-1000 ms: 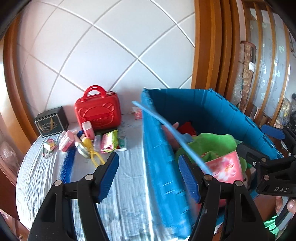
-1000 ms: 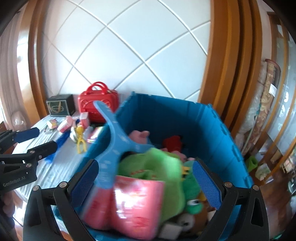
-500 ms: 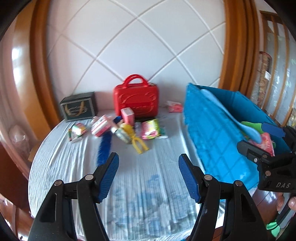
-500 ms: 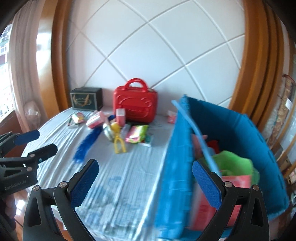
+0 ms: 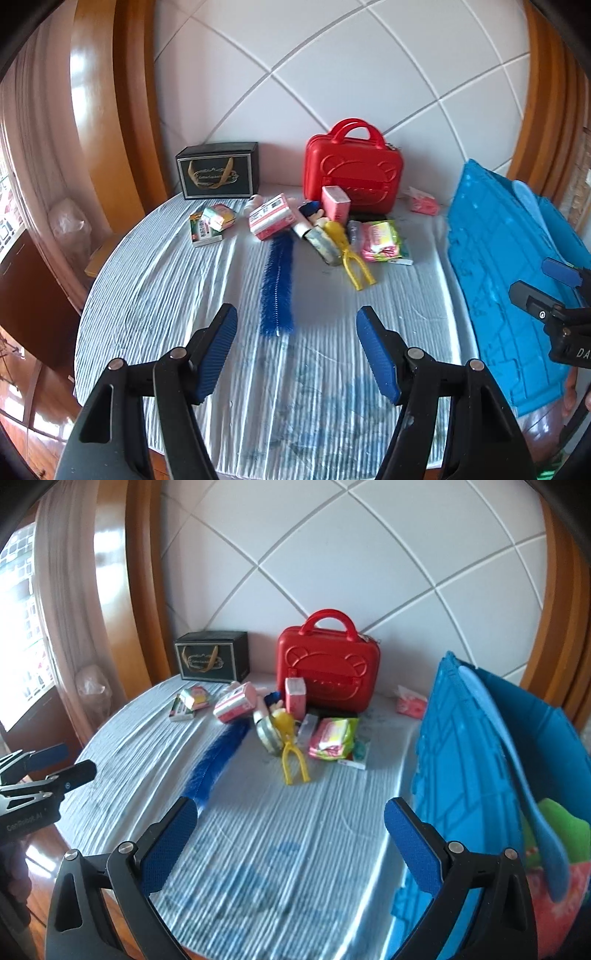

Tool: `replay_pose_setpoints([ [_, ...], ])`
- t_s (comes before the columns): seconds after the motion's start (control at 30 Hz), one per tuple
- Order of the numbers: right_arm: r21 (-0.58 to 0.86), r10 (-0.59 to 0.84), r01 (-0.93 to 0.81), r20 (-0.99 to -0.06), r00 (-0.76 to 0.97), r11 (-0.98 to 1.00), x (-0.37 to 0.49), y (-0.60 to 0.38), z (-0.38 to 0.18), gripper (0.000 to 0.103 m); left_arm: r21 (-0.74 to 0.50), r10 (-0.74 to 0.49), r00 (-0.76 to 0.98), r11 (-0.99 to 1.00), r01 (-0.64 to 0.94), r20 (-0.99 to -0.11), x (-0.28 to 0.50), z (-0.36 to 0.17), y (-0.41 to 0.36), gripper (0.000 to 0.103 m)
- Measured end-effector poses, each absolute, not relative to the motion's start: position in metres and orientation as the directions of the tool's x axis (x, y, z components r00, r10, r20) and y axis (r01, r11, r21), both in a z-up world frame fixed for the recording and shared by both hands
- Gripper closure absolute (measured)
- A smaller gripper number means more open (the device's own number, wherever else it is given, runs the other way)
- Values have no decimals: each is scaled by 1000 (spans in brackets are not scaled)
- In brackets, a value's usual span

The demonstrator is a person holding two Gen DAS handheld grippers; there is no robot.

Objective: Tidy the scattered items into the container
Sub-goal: 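Withdraw both open tools from the bin back toward the table, then grasp the blue bristle brush with the left tool while the right tool grasps the yellow clamp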

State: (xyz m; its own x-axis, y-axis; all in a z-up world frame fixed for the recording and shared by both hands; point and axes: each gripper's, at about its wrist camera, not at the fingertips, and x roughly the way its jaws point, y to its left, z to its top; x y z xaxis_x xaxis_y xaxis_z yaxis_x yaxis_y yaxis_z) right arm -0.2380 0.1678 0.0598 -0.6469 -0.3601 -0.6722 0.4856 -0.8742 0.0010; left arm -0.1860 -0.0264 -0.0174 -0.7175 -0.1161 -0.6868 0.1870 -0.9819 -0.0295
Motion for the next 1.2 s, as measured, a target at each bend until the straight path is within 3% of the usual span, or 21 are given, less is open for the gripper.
replay_pose_setpoints([
  [0.3,69,-381,495,-733,-564,-866,-336,148,13,0,1,-171,-643,-967,255,-747,-258,-60,-51,37],
  [1.2,93,-260,404,-887,-381,-910,-507,29,-151,0,-40,-27,-451,-990,139,-892,-477,-230,-118,37],
])
